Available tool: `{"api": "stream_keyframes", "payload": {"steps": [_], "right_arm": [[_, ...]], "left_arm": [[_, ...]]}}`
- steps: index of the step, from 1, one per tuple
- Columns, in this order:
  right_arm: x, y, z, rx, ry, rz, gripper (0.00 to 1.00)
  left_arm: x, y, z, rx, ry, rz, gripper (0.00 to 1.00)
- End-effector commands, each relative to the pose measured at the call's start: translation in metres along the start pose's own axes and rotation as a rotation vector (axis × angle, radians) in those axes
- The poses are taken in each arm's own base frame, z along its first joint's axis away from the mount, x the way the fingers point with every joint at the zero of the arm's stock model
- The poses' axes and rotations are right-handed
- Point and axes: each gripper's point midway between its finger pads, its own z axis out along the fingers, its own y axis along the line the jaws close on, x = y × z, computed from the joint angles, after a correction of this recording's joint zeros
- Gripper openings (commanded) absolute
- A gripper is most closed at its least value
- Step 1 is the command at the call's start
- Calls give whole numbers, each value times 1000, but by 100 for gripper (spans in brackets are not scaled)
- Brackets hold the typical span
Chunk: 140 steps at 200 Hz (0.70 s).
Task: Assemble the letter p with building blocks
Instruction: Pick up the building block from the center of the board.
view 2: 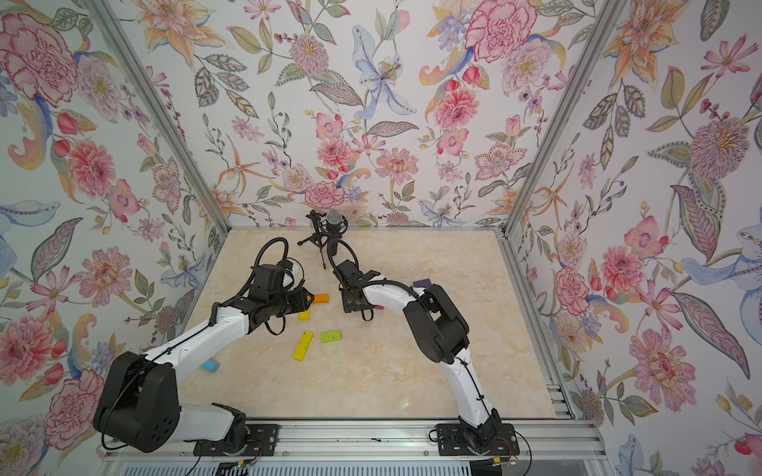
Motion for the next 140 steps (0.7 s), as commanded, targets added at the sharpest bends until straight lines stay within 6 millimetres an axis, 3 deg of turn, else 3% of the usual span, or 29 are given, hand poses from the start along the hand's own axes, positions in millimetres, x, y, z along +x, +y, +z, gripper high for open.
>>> {"api": "stream_keyframes", "payload": {"steps": [1,43,66,101,140], "right_arm": [[6,-9,8,54,41,-4,55],[4,2,22,28,65,-2,50],[9,1,25,26,83,-4,38],[20,1,27,10,119,-2,28],[28,-2,25,15,133,4,25]], "left_arm": [[-6,17,-18,-20,-58,-20,33],[-15,32,-39,-46,-118,-43,35],[-20,45,-42,-65,-132,-64,35],[-23,71,-38,-68,-152,-133,35],[-22,77,-29,-59,-149,-154,35]]}}
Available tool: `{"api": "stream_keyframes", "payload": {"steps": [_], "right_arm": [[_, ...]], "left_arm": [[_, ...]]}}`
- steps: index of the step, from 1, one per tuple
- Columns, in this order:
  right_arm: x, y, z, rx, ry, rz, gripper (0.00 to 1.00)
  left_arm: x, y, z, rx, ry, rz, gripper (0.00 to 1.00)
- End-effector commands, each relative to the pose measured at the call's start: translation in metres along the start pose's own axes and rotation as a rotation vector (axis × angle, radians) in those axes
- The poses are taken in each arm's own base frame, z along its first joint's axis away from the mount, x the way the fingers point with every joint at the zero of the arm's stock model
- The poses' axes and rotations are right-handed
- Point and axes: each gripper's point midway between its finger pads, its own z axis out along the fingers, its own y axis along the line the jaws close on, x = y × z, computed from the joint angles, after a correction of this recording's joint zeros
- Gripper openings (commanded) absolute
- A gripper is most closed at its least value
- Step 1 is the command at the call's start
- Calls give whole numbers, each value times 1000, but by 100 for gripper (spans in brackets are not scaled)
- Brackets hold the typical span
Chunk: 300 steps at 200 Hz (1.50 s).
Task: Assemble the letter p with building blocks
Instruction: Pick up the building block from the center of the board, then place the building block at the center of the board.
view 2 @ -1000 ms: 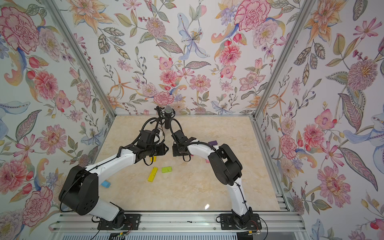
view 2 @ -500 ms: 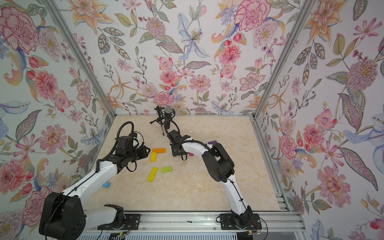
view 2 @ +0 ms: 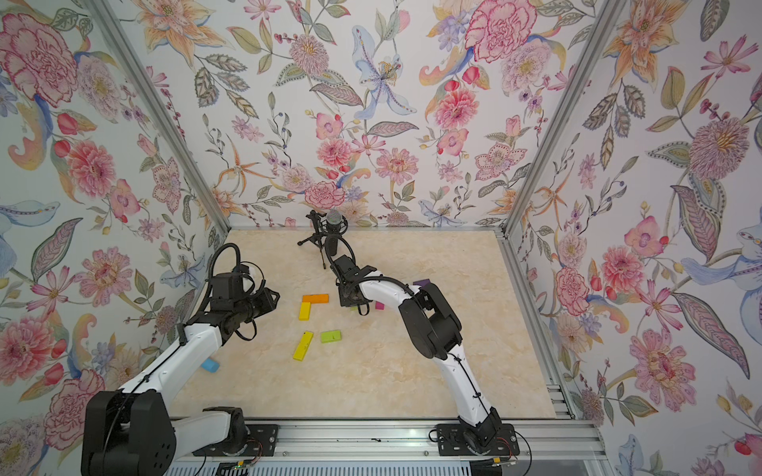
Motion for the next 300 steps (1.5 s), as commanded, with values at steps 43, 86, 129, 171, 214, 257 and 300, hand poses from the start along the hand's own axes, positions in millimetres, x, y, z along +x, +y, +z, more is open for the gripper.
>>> {"api": "stream_keyframes", "payload": {"steps": [43,86,129,171,214,257,300], "right_arm": [[71,-15,11,41,168,6,24],[89,-1,1,18,167,27,25],[88,27,1,-13,150,-2,25],[86,41,3,-33,146,-3,25],[78,51,5,-44,128,-7,25],[76,57,6,-57,127,-5,39],[68,60,-13,-97,88,-13,56]], "left_arm": [[3,-2,11,38,5,-2,35],[13,4,17,36,13,-18,34],[25,14,25,26,36,-24,34],[29,14,29,39,57,-17,33],[35,18,31,31,69,-20,33],[39,22,36,19,86,-26,32],[35,27,36,-1,79,-35,32]]}}
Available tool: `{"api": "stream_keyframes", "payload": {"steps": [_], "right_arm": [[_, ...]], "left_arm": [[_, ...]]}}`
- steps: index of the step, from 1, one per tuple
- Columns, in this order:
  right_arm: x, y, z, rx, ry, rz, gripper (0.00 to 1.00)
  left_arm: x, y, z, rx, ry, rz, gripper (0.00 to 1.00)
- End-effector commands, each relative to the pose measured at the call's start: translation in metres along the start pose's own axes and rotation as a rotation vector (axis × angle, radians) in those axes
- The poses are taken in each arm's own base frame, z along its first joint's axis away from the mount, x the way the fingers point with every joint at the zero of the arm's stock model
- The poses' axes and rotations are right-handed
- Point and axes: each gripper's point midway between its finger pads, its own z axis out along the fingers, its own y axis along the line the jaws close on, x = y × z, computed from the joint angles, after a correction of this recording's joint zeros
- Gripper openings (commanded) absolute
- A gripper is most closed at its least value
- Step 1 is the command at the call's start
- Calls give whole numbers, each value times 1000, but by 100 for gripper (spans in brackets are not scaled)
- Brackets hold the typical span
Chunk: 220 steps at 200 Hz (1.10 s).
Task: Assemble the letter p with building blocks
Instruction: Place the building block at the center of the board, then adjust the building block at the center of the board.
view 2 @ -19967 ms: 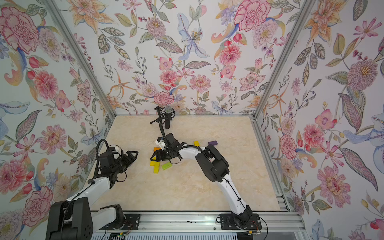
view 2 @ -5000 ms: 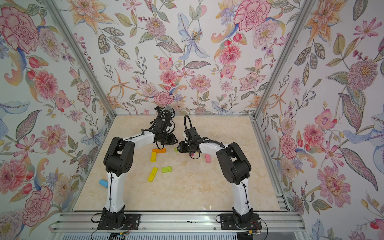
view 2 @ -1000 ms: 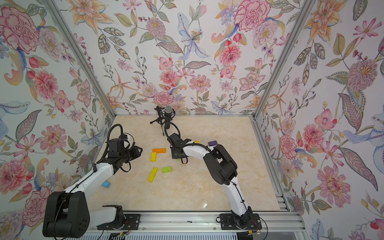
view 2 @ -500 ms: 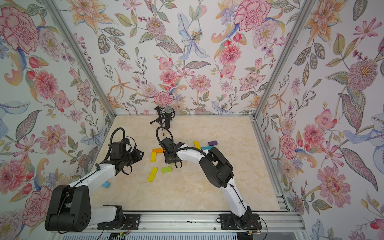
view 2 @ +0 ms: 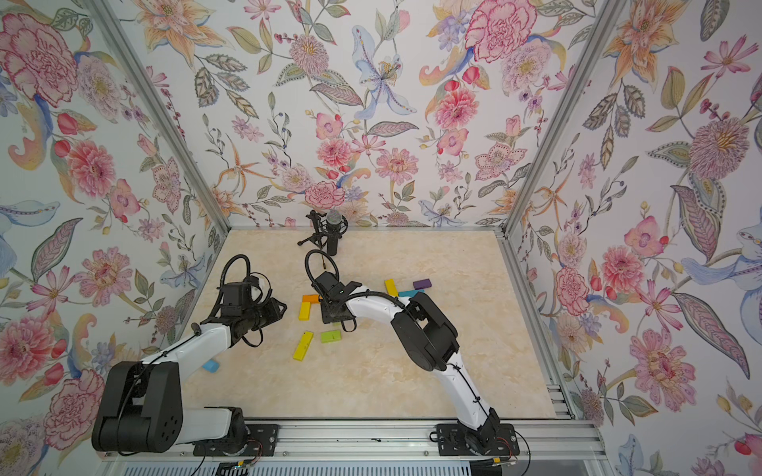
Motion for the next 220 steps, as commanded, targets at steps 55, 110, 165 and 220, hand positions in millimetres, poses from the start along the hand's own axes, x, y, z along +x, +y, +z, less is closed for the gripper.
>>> {"api": "stream_keyframes", "payload": {"steps": [55,110,165,220], "right_arm": [[21,-33,-32,-34,52,10,56],[24,-47,-26,-107,58,17,52],[10,-60,-43,-132,10,38,50],[-18,-82,-33,-127,-14,11,45]], "left_arm": [[2,18,6,-53,9,-16,32],[18,26,15,-54,49,-42,30],[27,31,20,-65,68,-55,30],[28,34,16,-80,59,-58,30]]}}
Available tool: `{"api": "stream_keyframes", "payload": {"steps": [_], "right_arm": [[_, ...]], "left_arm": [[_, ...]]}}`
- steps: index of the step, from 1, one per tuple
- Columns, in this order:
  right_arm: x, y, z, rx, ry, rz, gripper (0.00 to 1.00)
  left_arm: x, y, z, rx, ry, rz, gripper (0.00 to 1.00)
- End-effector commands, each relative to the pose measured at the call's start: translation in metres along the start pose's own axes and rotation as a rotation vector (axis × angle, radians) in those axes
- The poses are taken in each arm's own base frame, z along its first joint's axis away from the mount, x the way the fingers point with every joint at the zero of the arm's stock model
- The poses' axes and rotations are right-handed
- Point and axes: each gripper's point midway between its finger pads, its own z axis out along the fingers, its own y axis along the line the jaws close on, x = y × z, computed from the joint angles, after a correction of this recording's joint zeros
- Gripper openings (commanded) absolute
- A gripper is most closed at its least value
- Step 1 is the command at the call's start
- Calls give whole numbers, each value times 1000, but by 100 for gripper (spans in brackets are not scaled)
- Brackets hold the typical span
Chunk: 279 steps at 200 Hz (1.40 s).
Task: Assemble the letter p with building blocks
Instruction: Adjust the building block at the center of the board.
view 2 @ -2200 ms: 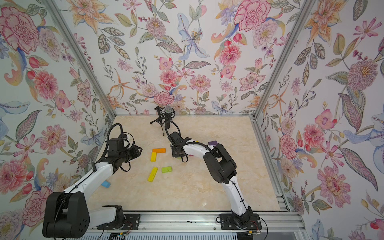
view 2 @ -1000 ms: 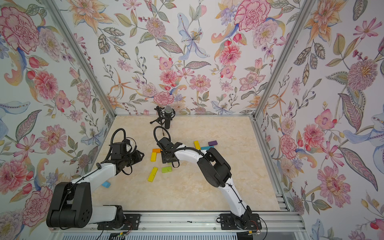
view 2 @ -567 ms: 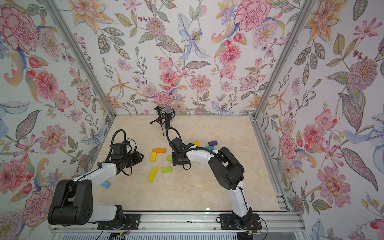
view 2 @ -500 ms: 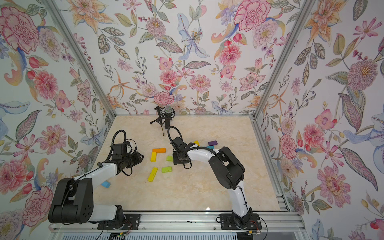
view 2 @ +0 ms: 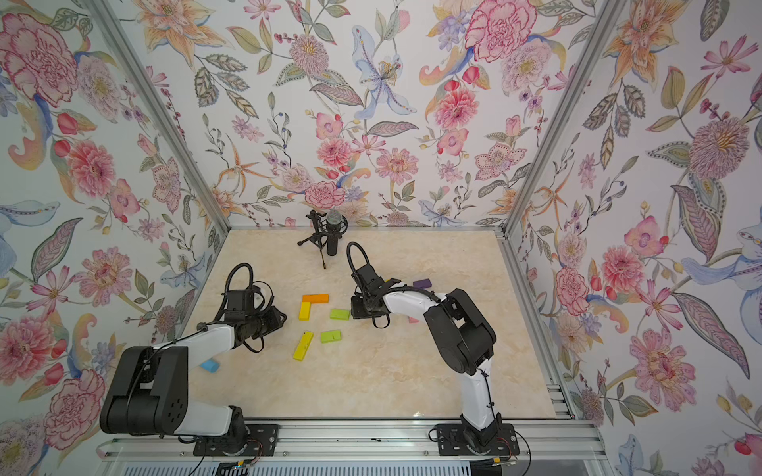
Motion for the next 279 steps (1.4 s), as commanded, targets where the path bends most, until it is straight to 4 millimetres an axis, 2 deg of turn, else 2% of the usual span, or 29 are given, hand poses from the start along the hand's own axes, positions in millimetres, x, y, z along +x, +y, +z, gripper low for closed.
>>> {"api": "stream_keyframes", "payload": {"steps": [1,28,53,84,145,223,279], "right_arm": [[-18,1,2,-20,-22,-42,45],[-35,-5,12,4,-44,-54,43],[-36,-3,28,-26,-10,-56,40],[-18,-2,43,-29,42,-64,35],[18,4,49,-27,113,-58,33],[56,15,46,1,161,-51,35],[73,15,37,30,167,-29,35]], "left_arm": [[-1,7,-3,-25,-17,-18,30],[-2,5,-8,-22,-30,-24,30],[-4,2,-15,-16,-43,-23,31],[-9,-1,-25,-20,-66,-19,31],[-13,-6,-31,-7,-78,-14,32],[-5,-3,-29,-5,-63,-5,32],[-2,-3,-25,3,-54,-1,32]]}}
